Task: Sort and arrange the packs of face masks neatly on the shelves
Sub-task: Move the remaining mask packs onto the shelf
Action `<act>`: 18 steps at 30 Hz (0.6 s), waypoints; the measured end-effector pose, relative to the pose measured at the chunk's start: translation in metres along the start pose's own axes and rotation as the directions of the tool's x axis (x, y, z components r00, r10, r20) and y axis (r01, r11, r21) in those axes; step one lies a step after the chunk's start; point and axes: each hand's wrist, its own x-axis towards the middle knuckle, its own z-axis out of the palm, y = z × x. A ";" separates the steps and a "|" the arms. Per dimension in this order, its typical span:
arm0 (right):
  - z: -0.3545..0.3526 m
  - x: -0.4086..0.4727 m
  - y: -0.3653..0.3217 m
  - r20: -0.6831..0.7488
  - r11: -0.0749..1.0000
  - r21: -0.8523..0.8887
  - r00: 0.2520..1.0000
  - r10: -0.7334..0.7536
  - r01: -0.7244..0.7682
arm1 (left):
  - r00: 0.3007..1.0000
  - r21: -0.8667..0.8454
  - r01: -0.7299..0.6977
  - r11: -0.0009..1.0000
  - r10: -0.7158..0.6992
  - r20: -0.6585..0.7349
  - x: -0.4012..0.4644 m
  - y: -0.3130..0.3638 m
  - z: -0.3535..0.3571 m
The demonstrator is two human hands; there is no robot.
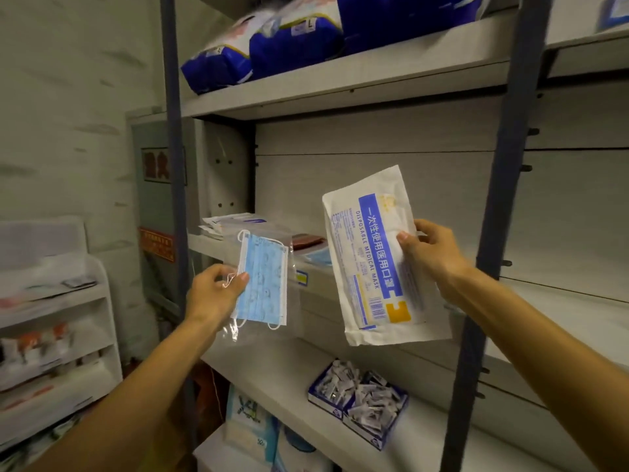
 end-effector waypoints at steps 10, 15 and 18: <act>0.046 0.085 0.004 -0.091 1.000 -0.028 0.996 0.009 -0.012 | 0.993 0.032 -0.095 0.995 0.092 0.073 0.121 -0.010 0.007; 0.058 0.124 0.004 -0.159 0.998 -0.062 0.987 0.013 -0.023 | 0.986 -0.026 -0.106 0.994 0.108 0.124 0.183 -0.011 0.034; 0.063 0.139 0.011 -0.199 0.995 -0.087 0.979 0.033 -0.051 | 0.976 -0.046 -0.115 0.992 0.122 0.181 0.208 -0.015 0.054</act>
